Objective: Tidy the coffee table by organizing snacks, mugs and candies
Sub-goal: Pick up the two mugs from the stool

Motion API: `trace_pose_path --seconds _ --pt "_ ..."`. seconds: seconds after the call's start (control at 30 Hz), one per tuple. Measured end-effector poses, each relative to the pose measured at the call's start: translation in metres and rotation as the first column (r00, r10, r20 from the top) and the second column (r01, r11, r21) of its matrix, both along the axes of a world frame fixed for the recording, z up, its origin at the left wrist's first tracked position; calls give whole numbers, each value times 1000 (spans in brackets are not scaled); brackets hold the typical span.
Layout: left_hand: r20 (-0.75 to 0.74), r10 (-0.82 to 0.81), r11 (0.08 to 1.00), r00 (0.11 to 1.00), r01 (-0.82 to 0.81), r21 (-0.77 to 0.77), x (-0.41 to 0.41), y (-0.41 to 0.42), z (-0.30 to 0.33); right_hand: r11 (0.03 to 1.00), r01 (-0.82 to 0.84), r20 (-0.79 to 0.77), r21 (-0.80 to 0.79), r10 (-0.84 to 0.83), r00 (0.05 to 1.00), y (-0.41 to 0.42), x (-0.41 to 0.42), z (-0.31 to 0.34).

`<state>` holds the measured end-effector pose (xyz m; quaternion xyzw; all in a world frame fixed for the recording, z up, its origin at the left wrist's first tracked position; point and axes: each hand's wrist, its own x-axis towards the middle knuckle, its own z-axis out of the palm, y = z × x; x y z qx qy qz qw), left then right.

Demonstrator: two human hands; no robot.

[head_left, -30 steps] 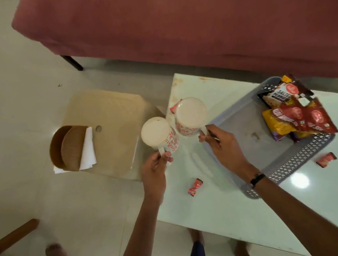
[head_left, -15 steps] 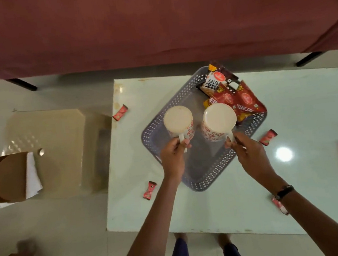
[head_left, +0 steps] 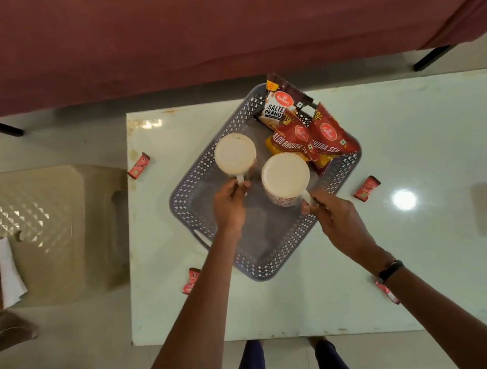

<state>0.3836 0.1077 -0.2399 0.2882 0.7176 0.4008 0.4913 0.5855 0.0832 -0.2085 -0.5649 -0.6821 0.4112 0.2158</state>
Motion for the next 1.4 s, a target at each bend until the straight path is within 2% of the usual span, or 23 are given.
trace_pose_path --seconds 0.1,0.27,0.33,0.43,0.53,0.63,0.87,0.97,1.1,1.17,1.23,1.27,1.3,1.4 --pt "-14 -17 999 1000 17 -27 -1 0 -2 999 -37 21 -36 38 999 6 -6 -5" --pt "-117 -66 996 991 59 -64 -3 0 -7 994 -99 85 -37 102 991 14 -18 -5" --pt "-140 -77 996 987 69 -62 -3 0 -6 990 -133 163 -38 138 977 16 -21 -5" --pt "-107 -75 996 991 68 -62 -2 0 -3 975 -184 350 -124 217 912 21 -27 -9" --pt "-117 -86 995 989 79 -64 -2 0 -2 971 -164 439 -174 226 870 27 -30 -14" --pt "-121 -106 993 987 99 -62 -3 -1 -1 956 -191 544 -220 284 790 30 -29 -16" --pt "-174 -165 986 971 156 -65 -1 -5 3 953 -206 555 -222 297 777 28 -31 -9" --pt "-144 -192 979 971 179 -97 0 -10 11 953 -198 555 -228 294 778 26 -32 -1" --pt "-164 -96 995 982 89 -47 -6 -28 33 968 -79 650 -238 220 728 18 -41 42" --pt "-140 -1 1000 990 5 30 -14 -39 47 988 -43 644 -146 128 754 12 -50 75" --pt "-85 83 995 993 -77 70 -25 -52 58 987 -156 614 45 95 784 3 -66 99" --pt "-59 114 991 992 -110 71 -32 -58 65 968 -239 617 79 141 774 0 -78 106" --pt "-36 144 987 989 -141 72 -39 -64 71 947 -312 623 71 203 755 -3 -94 110" --pt "9 231 967 973 -231 103 -67 -83 86 917 -397 578 45 300 759 -11 -147 106"
